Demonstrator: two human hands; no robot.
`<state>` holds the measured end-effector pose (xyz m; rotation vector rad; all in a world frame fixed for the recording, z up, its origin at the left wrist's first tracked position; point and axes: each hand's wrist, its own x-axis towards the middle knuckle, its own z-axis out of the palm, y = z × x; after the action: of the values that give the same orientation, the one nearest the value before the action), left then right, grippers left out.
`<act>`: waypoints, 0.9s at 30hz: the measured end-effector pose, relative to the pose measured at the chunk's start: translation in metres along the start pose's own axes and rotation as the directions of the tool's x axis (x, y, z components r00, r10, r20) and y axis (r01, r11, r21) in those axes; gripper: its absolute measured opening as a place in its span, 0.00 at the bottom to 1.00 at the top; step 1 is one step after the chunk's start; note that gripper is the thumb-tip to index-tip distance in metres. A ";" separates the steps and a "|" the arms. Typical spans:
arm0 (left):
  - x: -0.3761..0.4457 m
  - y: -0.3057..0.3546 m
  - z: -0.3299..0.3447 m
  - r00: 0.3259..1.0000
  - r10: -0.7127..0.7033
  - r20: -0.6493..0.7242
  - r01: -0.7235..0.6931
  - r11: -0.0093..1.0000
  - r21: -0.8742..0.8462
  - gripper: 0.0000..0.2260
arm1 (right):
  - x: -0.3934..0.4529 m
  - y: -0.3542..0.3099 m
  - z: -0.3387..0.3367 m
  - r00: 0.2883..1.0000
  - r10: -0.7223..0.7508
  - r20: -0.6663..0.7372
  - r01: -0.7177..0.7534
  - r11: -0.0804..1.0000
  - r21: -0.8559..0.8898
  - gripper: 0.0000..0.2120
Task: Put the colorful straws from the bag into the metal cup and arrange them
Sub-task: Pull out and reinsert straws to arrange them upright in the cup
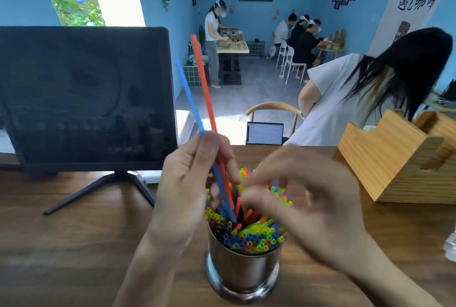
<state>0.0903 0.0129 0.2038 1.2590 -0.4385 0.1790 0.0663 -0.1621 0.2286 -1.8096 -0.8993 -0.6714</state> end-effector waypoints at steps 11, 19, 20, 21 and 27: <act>0.000 -0.027 0.002 0.981 0.016 0.194 -0.162 0.621 0.767 0.13 | 0.020 0.022 -0.004 0.988 0.105 -0.113 -0.088 0.986 0.144 0.35; 0.010 -0.019 -0.021 0.948 -0.123 0.294 -0.215 0.437 0.874 0.17 | -0.012 0.052 0.003 0.992 0.129 0.010 -0.125 0.975 -0.181 0.16; 0.009 -0.016 -0.026 0.957 -0.095 0.275 -0.201 0.468 0.860 0.16 | -0.018 0.056 0.005 0.992 0.123 0.025 -0.115 0.969 -0.218 0.12; 0.009 -0.013 -0.030 0.964 -0.065 0.258 -0.192 0.502 0.843 0.15 | -0.024 0.061 0.007 0.993 0.115 0.042 -0.101 0.963 -0.251 0.09; 0.017 -0.025 -0.036 0.997 0.070 0.031 -0.072 0.728 0.682 0.05 | -0.026 0.074 -0.006 0.959 0.277 0.066 -0.264 0.951 -0.162 0.10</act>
<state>0.1230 0.0379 0.1808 1.9778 -0.4378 0.4355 0.1117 -0.1940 0.1726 -2.0658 -0.6519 -0.4987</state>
